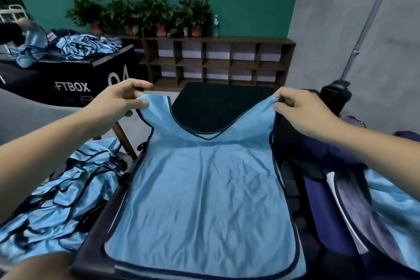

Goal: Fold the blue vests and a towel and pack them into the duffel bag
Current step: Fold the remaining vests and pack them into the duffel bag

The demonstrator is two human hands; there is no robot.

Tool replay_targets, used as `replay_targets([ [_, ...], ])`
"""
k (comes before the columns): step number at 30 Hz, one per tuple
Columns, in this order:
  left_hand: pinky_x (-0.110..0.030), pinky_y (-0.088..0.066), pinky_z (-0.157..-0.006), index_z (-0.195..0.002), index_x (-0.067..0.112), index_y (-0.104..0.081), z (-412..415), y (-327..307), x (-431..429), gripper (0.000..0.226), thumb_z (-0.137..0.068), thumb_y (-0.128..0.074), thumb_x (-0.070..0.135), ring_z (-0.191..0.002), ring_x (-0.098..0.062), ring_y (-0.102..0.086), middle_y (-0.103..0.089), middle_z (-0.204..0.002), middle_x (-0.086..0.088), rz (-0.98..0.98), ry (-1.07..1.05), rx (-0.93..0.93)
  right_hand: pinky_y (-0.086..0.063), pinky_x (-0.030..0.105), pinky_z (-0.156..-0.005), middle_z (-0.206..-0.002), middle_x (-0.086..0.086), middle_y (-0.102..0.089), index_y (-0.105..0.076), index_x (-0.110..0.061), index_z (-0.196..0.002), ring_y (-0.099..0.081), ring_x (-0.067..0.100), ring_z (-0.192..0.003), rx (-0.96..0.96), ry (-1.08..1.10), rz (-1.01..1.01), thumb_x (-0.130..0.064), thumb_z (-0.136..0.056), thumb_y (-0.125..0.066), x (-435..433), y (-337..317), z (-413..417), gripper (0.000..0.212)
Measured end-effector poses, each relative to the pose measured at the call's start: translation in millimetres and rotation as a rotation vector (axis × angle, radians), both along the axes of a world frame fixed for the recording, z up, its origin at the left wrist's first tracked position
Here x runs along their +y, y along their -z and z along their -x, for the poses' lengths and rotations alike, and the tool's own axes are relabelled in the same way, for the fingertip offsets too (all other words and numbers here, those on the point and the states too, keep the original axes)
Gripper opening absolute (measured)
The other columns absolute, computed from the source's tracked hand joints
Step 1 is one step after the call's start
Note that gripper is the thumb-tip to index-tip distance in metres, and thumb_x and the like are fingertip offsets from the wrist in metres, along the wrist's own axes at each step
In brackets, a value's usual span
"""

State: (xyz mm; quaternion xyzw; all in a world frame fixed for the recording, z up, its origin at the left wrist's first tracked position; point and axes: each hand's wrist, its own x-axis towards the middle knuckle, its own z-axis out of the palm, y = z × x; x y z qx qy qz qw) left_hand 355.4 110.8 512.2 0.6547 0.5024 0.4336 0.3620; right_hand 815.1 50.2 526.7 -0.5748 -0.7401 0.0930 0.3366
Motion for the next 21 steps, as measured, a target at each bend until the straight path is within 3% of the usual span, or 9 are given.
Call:
replay_targets([
  [2, -0.048, -0.044, -0.083, -0.127, 0.033, -0.073, -3, 0, -26, 0.038, -0.098, -0.075, 0.007, -0.094, -0.026, -0.063, -0.067, -0.104, -0.015, -0.031, 0.003, 0.01, -0.049, 0.036, -0.068, -0.073, -0.012, -0.069, -0.073, -0.039, -0.094, -0.059, 0.019, -0.067, 0.004, -0.045, 0.016, -0.019, -0.102, -0.058, -22, 0, 3, 0.025],
  [4, -0.056, -0.05, -0.091, -0.127, 0.034, -0.072, -5, 1, -52, 0.039, -0.099, -0.074, 0.007, -0.098, -0.038, -0.067, -0.068, -0.112, -0.02, -0.055, 0.018, 0.047, -0.057, 0.046, -0.084, -0.09, -0.006, -0.077, -0.074, -0.04, -0.099, -0.07, 0.025, -0.086, -0.005, -0.085, 0.03, -0.019, -0.102, -0.057, -44, 2, 5, 0.027],
  [7, -0.069, -0.048, -0.104, -0.13, 0.034, -0.071, -9, 2, -93, 0.04, -0.1, -0.073, 0.009, -0.111, -0.049, -0.066, -0.068, -0.116, -0.018, -0.071, 0.066, 0.118, -0.058, 0.051, -0.083, -0.096, -0.005, -0.078, -0.076, -0.039, -0.103, -0.071, 0.03, -0.087, -0.018, -0.137, 0.058, -0.015, -0.101, -0.056, -74, 8, 7, 0.031],
  [10, -0.055, -0.053, -0.099, -0.131, 0.031, -0.07, -10, 6, -132, 0.037, -0.101, -0.07, 0.008, -0.107, -0.038, -0.071, -0.072, -0.112, -0.011, -0.079, 0.106, 0.183, -0.059, 0.047, -0.078, -0.097, -0.005, -0.079, -0.077, -0.039, -0.104, -0.071, 0.033, -0.084, -0.046, -0.171, 0.078, -0.013, -0.101, -0.059, -100, 23, 7, 0.032],
  [15, -0.031, -0.052, -0.082, -0.12, 0.032, -0.075, -2, 29, -175, 0.034, -0.101, -0.07, 0.006, -0.083, -0.016, -0.067, -0.072, -0.1, -0.006, -0.005, 0.217, 0.215, -0.045, 0.009, -0.078, -0.097, -0.021, -0.075, -0.081, -0.025, -0.106, -0.065, -0.008, -0.085, -0.168, -0.268, 0.034, 0.003, -0.094, -0.066, -147, 52, 8, 0.034],
  [17, -0.017, -0.047, -0.067, -0.112, 0.037, -0.077, 2, 43, -188, 0.041, -0.099, -0.071, 0.0, -0.072, -0.01, -0.06, -0.072, -0.097, -0.002, 0.031, 0.244, 0.265, -0.038, 0.004, -0.086, -0.101, -0.02, -0.074, -0.08, -0.027, -0.106, -0.06, -0.013, -0.09, -0.267, -0.312, 0.024, -0.002, -0.091, -0.064, -161, 66, 9, 0.033],
  [21, -0.024, -0.045, -0.07, -0.112, 0.034, -0.073, 14, 78, -203, 0.047, -0.093, -0.071, -0.009, -0.085, -0.033, -0.063, -0.072, -0.096, -0.001, 0.064, 0.285, 0.39, -0.034, 0.013, -0.092, -0.104, -0.022, -0.07, -0.073, -0.037, -0.103, -0.059, -0.009, -0.099, -0.343, -0.327, 0.174, -0.018, -0.088, -0.05, -185, 89, 12, 0.033],
])
